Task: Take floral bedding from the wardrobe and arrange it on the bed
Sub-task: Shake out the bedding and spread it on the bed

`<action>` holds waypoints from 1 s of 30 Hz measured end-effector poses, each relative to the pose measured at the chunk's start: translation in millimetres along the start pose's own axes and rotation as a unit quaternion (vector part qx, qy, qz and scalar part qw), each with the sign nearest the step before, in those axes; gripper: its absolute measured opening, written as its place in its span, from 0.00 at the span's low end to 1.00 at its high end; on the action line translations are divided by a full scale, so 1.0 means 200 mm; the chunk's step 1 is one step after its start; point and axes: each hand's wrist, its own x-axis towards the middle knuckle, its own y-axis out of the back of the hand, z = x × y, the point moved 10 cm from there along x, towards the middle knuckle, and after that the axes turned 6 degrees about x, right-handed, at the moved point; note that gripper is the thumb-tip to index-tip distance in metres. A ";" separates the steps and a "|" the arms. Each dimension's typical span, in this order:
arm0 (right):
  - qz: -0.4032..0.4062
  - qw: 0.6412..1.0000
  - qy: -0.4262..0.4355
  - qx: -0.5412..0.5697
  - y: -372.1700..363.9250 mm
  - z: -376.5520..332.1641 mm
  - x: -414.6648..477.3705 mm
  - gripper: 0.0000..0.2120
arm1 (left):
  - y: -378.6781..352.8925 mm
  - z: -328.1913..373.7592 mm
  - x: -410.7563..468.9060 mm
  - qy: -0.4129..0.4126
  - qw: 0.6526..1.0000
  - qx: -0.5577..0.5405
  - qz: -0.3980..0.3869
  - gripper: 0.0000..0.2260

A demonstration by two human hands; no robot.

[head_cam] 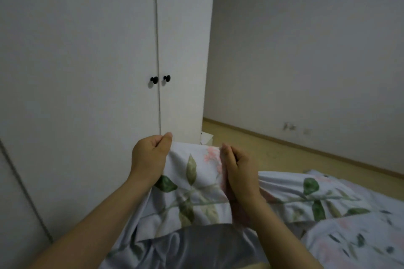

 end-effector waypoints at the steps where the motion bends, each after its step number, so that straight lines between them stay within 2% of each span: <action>1: 0.009 1.000 -0.007 0.002 0.03 0.02 0.06 0.19 | -0.08 0.01 0.06 -0.004 1.000 -0.013 -0.009 0.23; 6: 0.101 0.995 -0.018 -0.016 0.20 0.14 0.43 0.22 | -0.49 0.06 0.43 -0.043 0.995 -0.061 -0.066 0.23; 17: 0.216 0.975 0.004 -0.057 0.45 0.45 1.06 0.22 | -1.32 0.07 0.91 -0.086 0.981 -0.097 -0.144 0.21; 22: 0.261 0.963 0.025 -0.065 0.61 0.64 1.42 0.24 | -1.79 0.07 1.06 -0.100 0.969 -0.065 -0.218 0.19; 25: 0.266 0.960 0.027 -0.079 0.69 0.79 1.66 0.24 | -2.11 0.02 1.12 -0.110 0.956 -0.037 -0.270 0.24; 30: 0.251 0.962 0.049 -0.100 0.80 1.03 2.05 0.23 | -2.50 0.04 1.41 -0.070 0.965 -0.110 -0.229 0.24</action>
